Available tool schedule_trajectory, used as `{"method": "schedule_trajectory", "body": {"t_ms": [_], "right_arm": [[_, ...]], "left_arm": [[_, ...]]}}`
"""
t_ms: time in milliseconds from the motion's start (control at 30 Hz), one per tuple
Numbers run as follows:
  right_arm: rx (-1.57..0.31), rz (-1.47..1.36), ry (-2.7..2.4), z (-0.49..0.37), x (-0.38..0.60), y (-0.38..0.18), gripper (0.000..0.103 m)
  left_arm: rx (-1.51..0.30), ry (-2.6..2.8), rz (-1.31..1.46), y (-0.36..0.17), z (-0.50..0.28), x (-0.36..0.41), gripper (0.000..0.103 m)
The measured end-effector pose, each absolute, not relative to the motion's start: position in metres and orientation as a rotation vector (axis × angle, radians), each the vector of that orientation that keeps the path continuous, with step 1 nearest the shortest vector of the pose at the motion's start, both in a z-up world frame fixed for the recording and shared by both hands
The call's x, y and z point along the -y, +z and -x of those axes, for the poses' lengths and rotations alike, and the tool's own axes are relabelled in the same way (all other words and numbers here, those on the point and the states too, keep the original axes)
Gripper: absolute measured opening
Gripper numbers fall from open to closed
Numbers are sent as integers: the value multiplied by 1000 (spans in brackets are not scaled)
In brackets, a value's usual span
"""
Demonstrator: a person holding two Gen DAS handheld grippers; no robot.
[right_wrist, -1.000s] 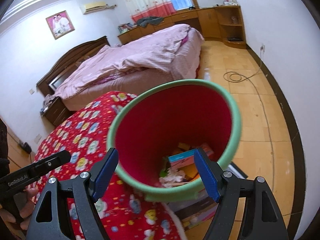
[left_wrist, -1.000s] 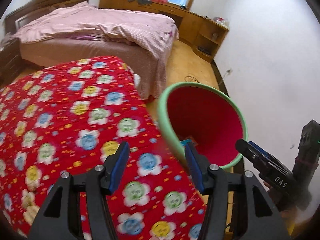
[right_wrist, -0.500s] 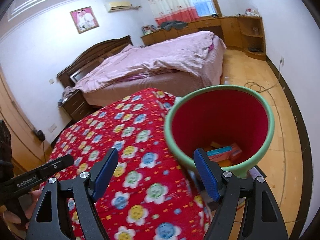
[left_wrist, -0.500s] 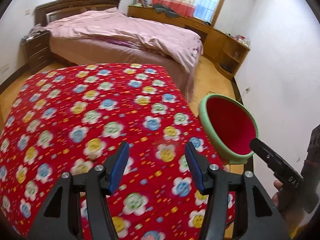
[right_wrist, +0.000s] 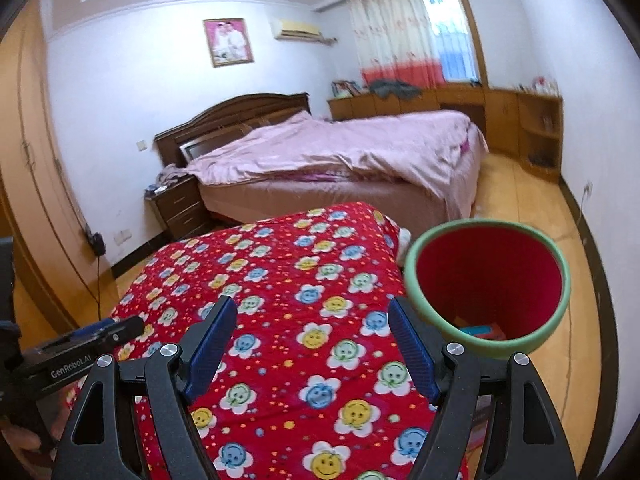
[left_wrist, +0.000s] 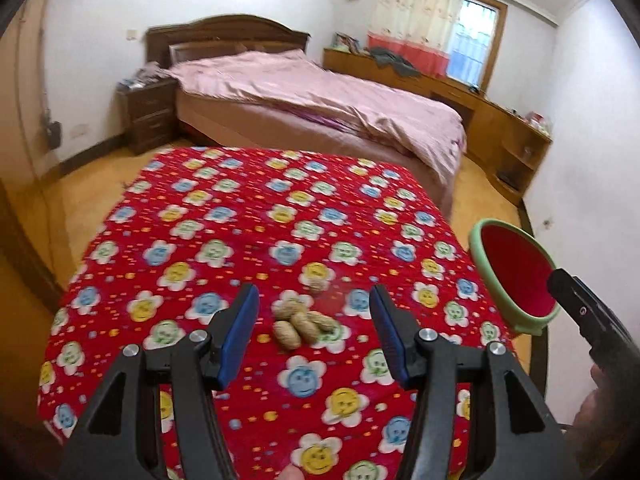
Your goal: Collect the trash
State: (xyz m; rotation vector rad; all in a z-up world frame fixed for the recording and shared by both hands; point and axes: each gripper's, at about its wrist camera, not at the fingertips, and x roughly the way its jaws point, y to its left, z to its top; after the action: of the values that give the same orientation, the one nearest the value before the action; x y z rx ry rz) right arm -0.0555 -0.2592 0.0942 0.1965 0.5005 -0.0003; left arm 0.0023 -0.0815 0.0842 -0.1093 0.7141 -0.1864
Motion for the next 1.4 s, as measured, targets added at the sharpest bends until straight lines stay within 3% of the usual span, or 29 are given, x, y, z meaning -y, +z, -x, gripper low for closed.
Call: {"method": "schedule_trajectory", "body": {"t_ms": [1400], "right_arm": [[-468, -164, 46, 70, 232, 71, 79]], "left_arm": [[-622, -60, 47, 75, 19, 75, 57]]}}
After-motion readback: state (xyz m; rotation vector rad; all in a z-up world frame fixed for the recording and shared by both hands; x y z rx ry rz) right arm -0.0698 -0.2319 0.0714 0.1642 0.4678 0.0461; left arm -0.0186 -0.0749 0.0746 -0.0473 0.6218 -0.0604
